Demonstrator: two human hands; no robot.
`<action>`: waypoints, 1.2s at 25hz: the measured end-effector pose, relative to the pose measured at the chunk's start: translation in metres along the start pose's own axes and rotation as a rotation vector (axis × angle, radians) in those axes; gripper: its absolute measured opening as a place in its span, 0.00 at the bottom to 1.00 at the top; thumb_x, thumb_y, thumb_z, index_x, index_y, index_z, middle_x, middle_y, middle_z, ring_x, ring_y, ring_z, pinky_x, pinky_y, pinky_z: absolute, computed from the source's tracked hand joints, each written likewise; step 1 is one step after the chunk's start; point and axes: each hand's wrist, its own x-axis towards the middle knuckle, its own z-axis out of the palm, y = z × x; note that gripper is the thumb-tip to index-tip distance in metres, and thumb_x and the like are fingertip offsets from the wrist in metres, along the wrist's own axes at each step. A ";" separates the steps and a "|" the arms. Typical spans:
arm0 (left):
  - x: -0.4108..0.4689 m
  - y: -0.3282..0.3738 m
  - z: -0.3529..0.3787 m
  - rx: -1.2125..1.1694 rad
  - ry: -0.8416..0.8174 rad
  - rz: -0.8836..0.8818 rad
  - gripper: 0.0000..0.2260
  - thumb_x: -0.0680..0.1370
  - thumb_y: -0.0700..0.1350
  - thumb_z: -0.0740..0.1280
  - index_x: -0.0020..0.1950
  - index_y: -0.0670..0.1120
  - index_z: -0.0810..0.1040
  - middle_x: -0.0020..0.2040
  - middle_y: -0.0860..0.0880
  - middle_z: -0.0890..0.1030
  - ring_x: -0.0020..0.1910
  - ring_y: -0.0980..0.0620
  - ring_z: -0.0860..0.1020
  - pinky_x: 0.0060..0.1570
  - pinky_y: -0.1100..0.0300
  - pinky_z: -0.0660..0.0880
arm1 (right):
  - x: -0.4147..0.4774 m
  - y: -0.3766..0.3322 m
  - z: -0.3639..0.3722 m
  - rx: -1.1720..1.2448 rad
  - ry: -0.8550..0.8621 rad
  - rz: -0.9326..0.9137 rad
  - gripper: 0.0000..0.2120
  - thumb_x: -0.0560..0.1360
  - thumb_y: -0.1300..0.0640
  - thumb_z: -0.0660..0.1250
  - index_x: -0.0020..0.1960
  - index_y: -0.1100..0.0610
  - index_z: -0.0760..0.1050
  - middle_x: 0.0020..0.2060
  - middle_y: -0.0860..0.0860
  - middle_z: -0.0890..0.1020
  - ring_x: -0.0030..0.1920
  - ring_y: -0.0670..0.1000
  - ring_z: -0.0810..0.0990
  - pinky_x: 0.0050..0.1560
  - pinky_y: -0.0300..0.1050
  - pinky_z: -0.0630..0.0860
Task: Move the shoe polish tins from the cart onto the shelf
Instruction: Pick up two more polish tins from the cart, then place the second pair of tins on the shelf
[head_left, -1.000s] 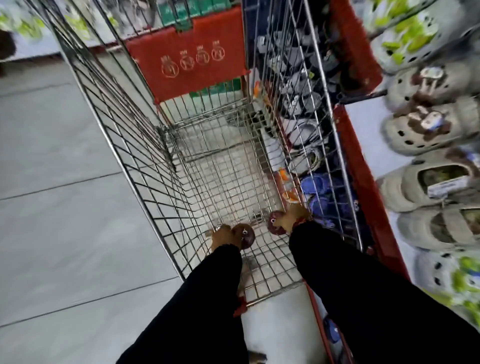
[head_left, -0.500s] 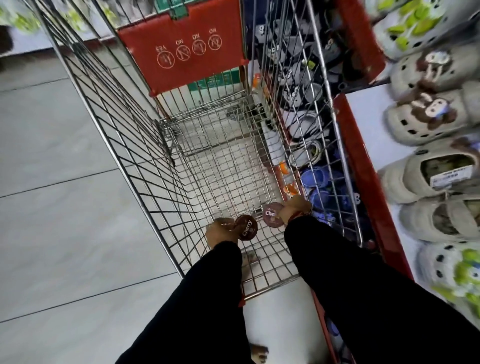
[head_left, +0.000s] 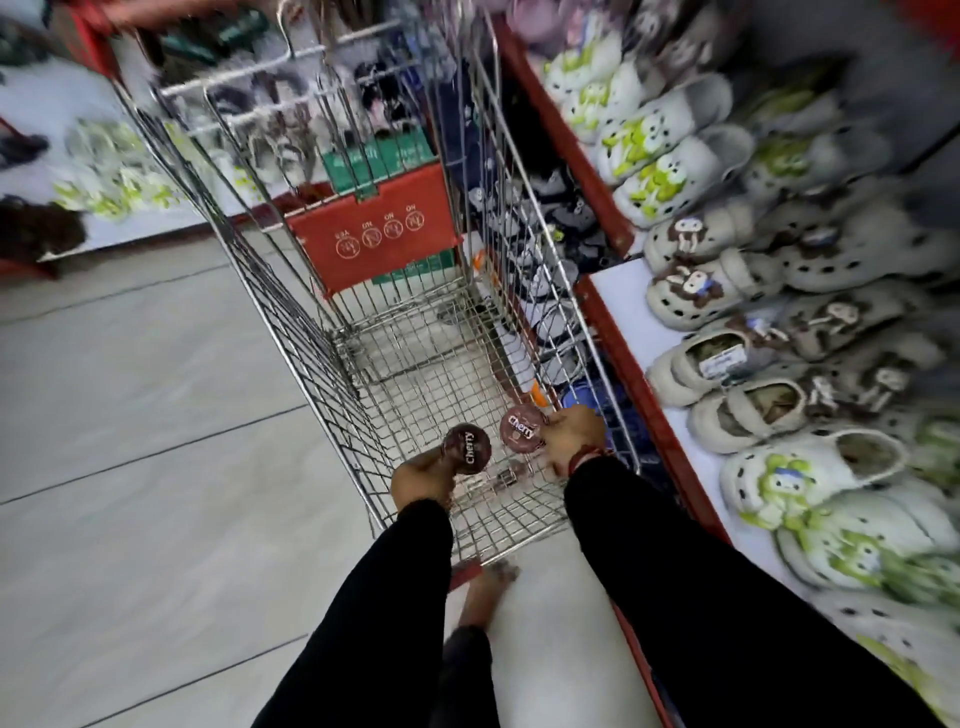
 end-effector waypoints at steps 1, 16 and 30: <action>-0.009 0.005 -0.004 -0.049 -0.013 0.018 0.18 0.72 0.50 0.75 0.57 0.41 0.85 0.49 0.42 0.87 0.42 0.46 0.84 0.41 0.75 0.78 | -0.011 -0.002 -0.009 0.030 0.005 -0.007 0.10 0.69 0.61 0.74 0.48 0.65 0.84 0.36 0.56 0.79 0.41 0.52 0.80 0.51 0.54 0.82; -0.225 0.065 -0.044 -0.462 -0.361 0.421 0.17 0.73 0.42 0.75 0.61 0.39 0.82 0.56 0.39 0.84 0.41 0.50 0.82 0.44 0.60 0.82 | -0.247 0.020 -0.176 1.133 0.233 -0.137 0.05 0.73 0.69 0.69 0.48 0.66 0.79 0.42 0.63 0.81 0.29 0.49 0.80 0.30 0.35 0.81; -0.434 0.087 0.027 -0.393 -0.965 0.696 0.17 0.76 0.39 0.71 0.64 0.37 0.79 0.58 0.40 0.82 0.55 0.43 0.82 0.41 0.68 0.82 | -0.410 0.147 -0.330 1.352 0.776 -0.347 0.19 0.73 0.68 0.70 0.63 0.71 0.74 0.54 0.67 0.82 0.44 0.55 0.83 0.35 0.34 0.82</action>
